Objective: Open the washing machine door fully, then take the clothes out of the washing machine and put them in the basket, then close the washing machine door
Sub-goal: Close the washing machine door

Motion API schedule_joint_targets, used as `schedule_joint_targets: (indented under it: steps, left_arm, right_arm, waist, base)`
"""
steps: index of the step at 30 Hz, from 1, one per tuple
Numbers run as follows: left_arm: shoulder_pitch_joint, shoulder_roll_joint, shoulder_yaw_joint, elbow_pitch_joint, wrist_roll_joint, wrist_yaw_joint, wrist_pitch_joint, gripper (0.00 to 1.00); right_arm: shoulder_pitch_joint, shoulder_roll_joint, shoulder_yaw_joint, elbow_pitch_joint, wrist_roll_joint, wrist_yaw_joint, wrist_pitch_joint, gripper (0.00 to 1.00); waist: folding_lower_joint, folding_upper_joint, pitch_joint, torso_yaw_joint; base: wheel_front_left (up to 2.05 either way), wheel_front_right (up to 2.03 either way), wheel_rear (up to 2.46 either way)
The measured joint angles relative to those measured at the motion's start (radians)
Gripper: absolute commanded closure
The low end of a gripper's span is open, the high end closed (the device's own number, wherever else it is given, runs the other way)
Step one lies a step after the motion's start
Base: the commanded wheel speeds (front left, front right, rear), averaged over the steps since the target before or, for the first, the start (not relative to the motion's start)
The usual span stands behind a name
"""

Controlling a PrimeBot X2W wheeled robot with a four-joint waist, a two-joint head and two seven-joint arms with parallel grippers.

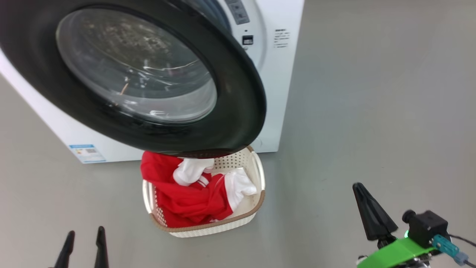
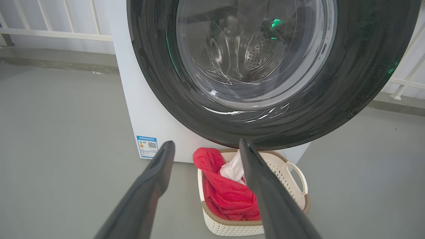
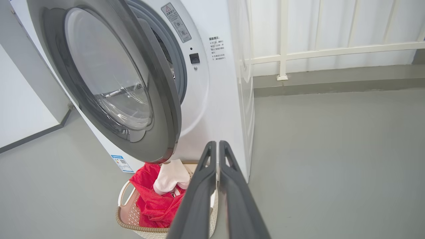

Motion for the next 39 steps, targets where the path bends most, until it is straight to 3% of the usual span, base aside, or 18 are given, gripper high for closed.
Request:
schedule_joint_targets:
  steps: [9,20,39]
  left_arm:
    - [-0.005,-0.012,-0.046,-0.007,-0.001,0.0,0.0,0.0]
    - [-0.069,-0.023,-0.089,-0.008,-0.013,0.0,0.0,0.0]
    - [-0.177,-0.036,-0.132,-0.014,-0.038,0.0,0.0,0.0]
  right_arm:
    - [-0.136,-0.007,0.072,0.01,0.027,0.0,0.0,1.0]
    - [-0.319,0.017,0.13,0.118,0.034,0.0,0.0,1.0]
    - [-0.542,0.017,0.096,0.227,0.033,0.001,0.0,1.0]
  waist:
    - [0.0,0.0,0.012,0.082]
    - [0.0,0.0,0.078,0.175]
    - [0.0,0.0,0.238,0.258]
  base:
    - [0.0,0.0,0.0]
    - [0.0,0.0,0.0]
    - [0.0,0.0,0.0]
